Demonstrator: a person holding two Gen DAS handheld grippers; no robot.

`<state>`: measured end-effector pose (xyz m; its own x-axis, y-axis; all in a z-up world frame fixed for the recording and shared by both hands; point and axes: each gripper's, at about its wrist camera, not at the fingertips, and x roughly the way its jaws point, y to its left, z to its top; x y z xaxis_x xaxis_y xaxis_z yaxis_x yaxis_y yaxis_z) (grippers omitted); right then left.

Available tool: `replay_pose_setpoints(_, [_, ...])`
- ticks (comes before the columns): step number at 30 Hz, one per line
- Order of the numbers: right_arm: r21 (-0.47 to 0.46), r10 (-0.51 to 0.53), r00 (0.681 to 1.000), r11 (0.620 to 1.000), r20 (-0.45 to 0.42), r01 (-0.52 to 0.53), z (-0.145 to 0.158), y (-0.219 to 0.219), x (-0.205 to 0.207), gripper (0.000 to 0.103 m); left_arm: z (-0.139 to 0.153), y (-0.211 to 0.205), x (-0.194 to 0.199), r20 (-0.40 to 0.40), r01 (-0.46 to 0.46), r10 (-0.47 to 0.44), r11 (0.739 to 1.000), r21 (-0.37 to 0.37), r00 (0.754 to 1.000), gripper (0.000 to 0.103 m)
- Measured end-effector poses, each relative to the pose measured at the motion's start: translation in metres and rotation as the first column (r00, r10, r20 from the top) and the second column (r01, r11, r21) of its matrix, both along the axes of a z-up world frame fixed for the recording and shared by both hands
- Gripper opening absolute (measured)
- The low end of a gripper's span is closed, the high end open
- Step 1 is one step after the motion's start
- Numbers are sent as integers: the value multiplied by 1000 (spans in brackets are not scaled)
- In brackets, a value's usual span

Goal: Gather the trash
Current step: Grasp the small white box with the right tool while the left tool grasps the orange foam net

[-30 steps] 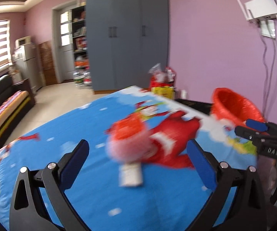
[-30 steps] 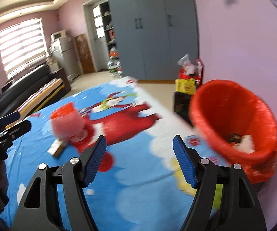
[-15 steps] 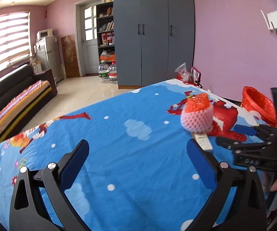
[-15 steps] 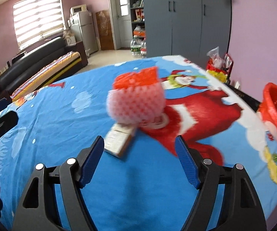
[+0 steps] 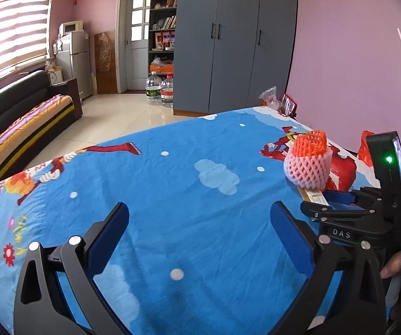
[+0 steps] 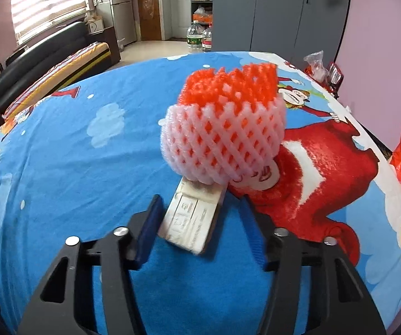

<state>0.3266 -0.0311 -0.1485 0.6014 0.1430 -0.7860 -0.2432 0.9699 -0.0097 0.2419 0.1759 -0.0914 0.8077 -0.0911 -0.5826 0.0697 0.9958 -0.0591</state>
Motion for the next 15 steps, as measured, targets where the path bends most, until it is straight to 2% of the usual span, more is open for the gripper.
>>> replay_pose_setpoints(2, [4,7,1000,1000,2,-7,0,-6,-2,32,-1,-7,7,-4,10,-10,1000,3,1000,98])
replay_pose_setpoints(9, [71,8,1000,997,22,-10,14,-55,-21,32,-4,-53,39,-47,84,-85,996,-29,995,98])
replay_pose_setpoints(15, [94,-45,999,995,32,41,21,-111,-41,32,-6,-115,66,-87,169,-176,982,-79,981,98])
